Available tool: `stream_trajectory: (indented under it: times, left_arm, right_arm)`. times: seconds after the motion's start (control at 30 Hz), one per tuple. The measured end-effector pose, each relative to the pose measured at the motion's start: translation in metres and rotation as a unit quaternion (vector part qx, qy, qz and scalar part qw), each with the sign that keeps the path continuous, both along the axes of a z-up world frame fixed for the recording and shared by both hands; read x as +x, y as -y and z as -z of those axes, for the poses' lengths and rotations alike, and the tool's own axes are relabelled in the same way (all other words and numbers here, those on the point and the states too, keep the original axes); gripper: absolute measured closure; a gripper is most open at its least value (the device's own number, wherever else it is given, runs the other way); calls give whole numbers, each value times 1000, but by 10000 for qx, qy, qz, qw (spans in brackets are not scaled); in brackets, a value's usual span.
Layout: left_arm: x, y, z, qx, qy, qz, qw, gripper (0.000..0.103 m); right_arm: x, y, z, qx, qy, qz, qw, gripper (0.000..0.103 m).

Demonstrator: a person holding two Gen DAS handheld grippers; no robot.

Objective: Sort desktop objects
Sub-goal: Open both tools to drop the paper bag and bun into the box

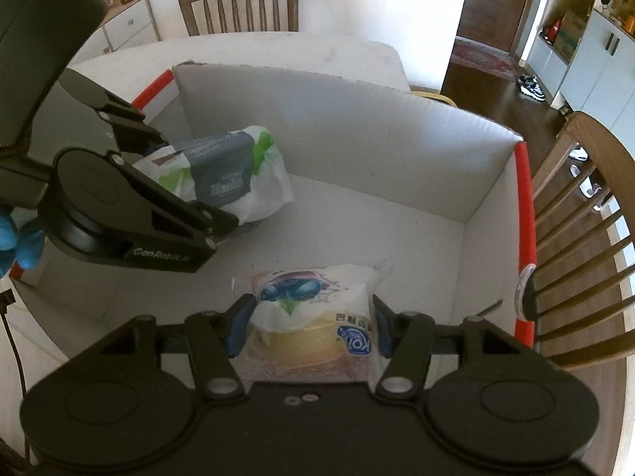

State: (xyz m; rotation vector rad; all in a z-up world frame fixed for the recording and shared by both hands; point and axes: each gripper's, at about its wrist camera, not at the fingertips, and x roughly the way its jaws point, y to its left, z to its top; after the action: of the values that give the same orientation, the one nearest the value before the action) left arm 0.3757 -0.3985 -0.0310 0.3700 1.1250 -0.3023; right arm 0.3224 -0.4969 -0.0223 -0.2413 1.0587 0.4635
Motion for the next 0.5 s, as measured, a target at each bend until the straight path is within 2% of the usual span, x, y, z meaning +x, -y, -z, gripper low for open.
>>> stream_trajectory:
  times: [0.33, 0.5]
  left_arm:
    - [6, 2, 9, -2, -372, 20, 9993, 55]
    - [5, 2, 11, 20, -497, 47, 9988, 51]
  right_arm:
    - [13, -6, 13, -276, -256, -5, 9993, 44]
    - [15, -9, 13, -353, -335, -70, 9988, 42]
